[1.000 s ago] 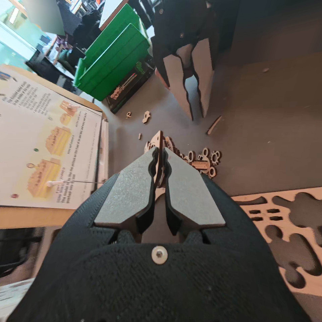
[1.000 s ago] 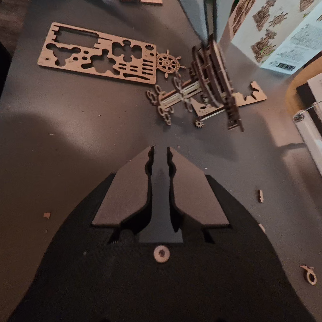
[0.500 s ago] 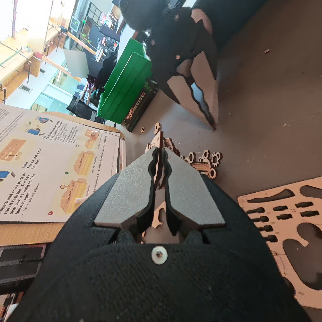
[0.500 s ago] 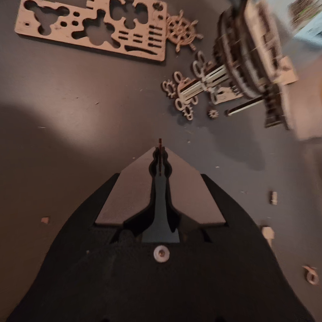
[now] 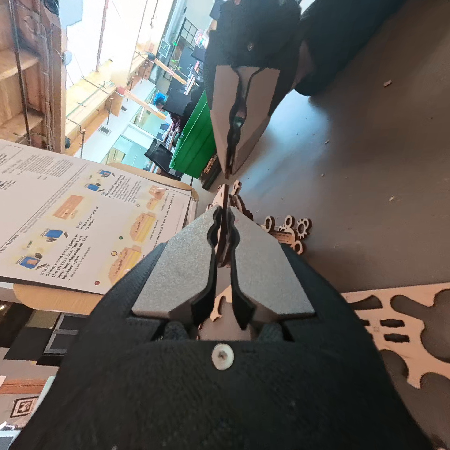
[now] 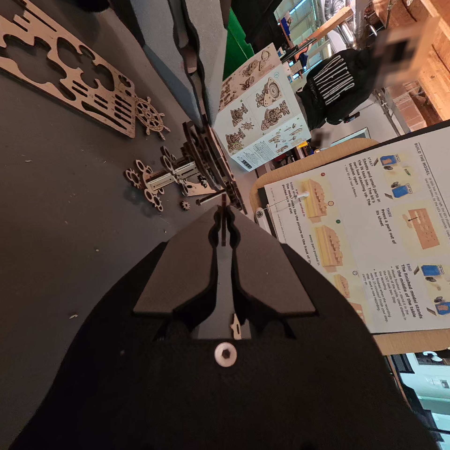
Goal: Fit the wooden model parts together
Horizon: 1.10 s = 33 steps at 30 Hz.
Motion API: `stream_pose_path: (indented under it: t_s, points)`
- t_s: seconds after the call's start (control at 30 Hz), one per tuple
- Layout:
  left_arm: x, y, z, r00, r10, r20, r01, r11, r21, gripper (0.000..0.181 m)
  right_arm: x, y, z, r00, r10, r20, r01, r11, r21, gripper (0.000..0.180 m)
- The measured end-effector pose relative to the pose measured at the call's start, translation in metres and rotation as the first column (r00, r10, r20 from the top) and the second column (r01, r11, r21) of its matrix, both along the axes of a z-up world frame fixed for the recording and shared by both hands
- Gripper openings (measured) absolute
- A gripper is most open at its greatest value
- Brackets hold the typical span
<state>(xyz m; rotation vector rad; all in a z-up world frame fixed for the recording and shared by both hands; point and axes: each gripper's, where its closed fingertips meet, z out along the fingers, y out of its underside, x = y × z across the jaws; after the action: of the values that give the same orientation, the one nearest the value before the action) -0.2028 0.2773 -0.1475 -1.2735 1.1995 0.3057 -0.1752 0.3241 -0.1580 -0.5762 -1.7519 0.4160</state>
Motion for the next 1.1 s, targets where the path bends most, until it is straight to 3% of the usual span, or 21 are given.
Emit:
stream_pose_path:
  t_s: [0.3,0.53,0.83,1.1]
  points:
    - [0.006,-0.002,-0.002,1.000,0.018,-0.017,-0.017,0.998,0.067,0.001,-0.001,0.009,0.007,0.993,-0.081,-0.089,0.088,0.993,0.076,0.000]
    - [0.013,-0.008,-0.005,0.999,0.023,-0.022,-0.021,0.995,0.097,0.002,-0.007,0.014,-0.006,0.991,-0.121,-0.058,0.127,0.984,0.125,0.000]
    - [0.010,-0.020,-0.006,0.998,0.047,0.044,-0.048,0.999,0.021,0.028,-0.005,0.016,0.000,0.989,-0.127,-0.081,0.135,0.985,0.106,0.000]
    - [0.012,-0.031,-0.012,0.998,0.040,0.049,-0.038,0.999,-0.032,0.038,-0.002,0.012,0.002,0.991,-0.104,-0.084,0.110,0.991,0.078,0.000]
